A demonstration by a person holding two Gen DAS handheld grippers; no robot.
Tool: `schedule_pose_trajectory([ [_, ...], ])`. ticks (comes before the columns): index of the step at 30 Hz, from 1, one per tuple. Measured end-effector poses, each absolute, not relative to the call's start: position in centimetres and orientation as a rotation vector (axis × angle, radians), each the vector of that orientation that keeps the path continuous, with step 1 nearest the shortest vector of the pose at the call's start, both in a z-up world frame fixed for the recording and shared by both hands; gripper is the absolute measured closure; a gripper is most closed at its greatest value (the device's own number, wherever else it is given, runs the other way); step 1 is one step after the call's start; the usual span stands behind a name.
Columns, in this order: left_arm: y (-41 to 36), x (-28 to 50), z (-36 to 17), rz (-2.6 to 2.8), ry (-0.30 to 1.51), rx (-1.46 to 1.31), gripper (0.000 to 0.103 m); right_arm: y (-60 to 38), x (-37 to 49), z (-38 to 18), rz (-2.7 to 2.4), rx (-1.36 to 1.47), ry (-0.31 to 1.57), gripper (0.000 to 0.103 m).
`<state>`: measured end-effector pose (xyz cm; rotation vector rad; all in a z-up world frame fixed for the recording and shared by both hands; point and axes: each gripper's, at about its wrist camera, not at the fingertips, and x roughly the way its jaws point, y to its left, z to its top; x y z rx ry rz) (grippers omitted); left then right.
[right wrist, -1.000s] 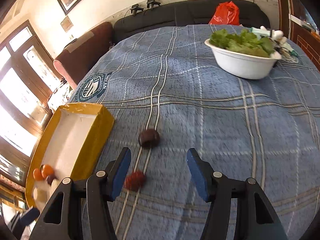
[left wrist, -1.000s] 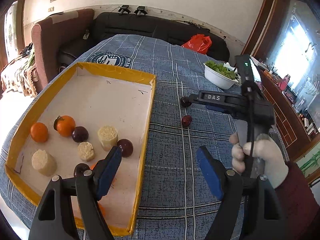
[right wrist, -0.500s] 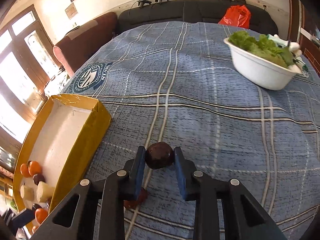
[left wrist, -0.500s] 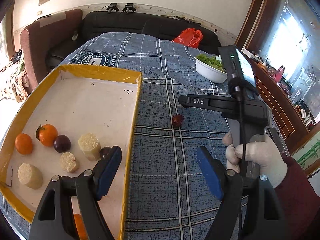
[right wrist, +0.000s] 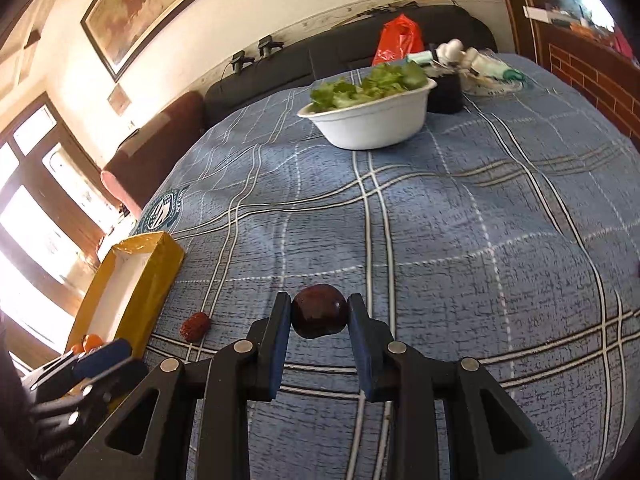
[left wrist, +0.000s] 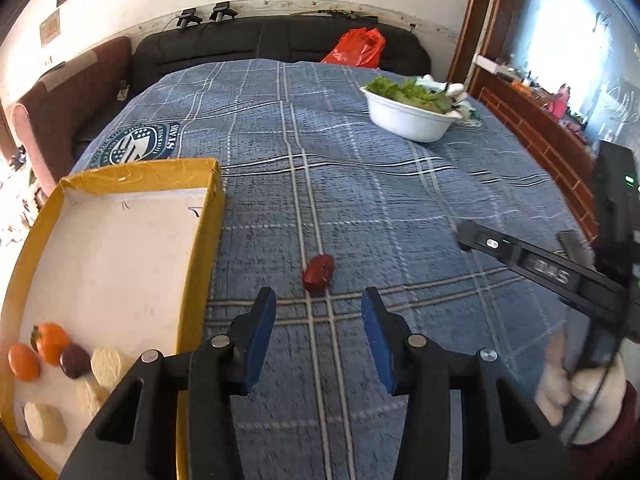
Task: Organize fruits
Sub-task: 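Grasp a dark plum with the right gripper while the left grasps a red date, then carry the plum and red date into the yellow tray and open both grippers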
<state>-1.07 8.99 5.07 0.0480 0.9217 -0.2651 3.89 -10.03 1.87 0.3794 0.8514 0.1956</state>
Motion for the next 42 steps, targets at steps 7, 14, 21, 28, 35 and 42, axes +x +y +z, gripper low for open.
schedule_pose_trajectory([
  [7,7.4,1.0,3.0,-0.246,0.952,0.124,0.060,-10.9,4.0,0.8,0.227,0.420,0.868,0.072],
  [14,6.7,1.6,1.2,-0.235,0.971,0.145,0.083,-10.5,3.5,1.2,0.242,0.416,0.854,0.072],
  [21,7.5,0.2,2.6,-0.226,0.941,0.090,0.083,-10.7,3.7,0.8,0.225,0.420,0.866,0.072],
  [28,9.3,-3.4,5.7,-0.231,0.876,0.014,0.083,-11.2,4.0,0.3,0.222,0.445,0.874,0.072],
  [35,13.0,-7.2,8.4,-0.195,0.815,-0.067,0.083,-12.0,3.8,0.4,0.196,0.463,0.860,0.072],
  [42,19.2,-10.4,9.3,-0.110,0.784,-0.162,0.083,-12.2,1.3,1.4,0.314,0.629,0.880,0.071],
])
